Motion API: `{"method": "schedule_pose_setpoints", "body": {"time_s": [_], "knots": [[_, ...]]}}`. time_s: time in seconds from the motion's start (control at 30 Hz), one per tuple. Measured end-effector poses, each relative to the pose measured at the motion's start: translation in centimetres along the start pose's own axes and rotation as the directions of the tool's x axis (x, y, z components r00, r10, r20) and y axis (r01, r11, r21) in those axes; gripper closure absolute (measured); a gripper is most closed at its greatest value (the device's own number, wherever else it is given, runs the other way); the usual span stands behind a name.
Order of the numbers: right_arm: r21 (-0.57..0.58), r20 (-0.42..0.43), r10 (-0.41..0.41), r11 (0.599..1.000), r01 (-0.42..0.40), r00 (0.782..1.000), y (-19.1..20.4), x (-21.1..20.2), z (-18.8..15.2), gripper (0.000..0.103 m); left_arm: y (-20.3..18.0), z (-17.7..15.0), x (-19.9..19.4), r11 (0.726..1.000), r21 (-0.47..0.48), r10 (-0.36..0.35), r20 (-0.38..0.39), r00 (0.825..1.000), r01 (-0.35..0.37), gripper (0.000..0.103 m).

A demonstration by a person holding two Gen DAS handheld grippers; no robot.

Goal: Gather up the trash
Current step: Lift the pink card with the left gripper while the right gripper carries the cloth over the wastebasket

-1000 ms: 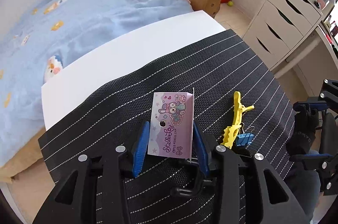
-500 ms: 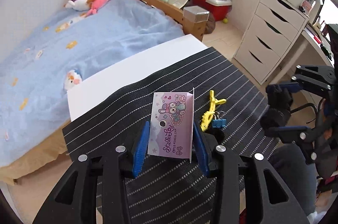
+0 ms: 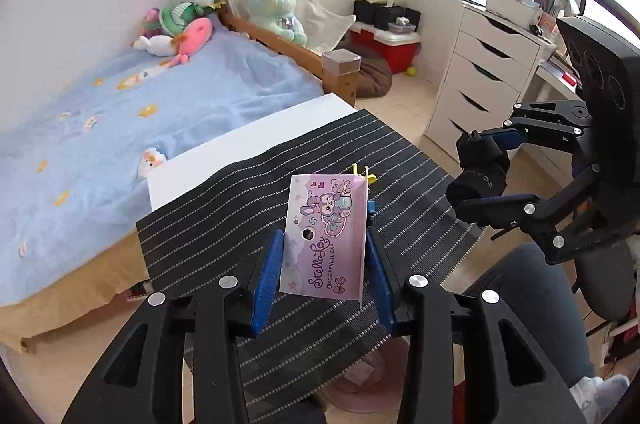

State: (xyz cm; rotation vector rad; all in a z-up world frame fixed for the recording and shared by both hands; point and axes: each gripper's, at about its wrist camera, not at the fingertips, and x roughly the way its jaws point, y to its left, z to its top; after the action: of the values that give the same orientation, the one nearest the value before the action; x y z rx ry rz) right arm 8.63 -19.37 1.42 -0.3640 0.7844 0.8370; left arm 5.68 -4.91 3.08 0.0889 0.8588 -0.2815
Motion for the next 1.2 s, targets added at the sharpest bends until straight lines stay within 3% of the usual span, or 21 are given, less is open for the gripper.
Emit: {"method": "schedule_pose_setpoints", "body": {"time_s": [0.53,1.2], "knots": [[-0.027,0.047,0.040,0.999,-0.039,0.998,5.1,-2.9,-3.5,0.043,-1.7,-5.5,-3.0,0.999,-0.047,0.019,0.040,0.999,-0.017,0.062],[-0.019,-0.028,0.146,0.989,-0.146,0.989,9.2,-1.0,-7.1,0.043,-1.8,-10.3,-5.4,0.993,-0.117,0.008,0.033,0.999,-0.004,0.062]]}}
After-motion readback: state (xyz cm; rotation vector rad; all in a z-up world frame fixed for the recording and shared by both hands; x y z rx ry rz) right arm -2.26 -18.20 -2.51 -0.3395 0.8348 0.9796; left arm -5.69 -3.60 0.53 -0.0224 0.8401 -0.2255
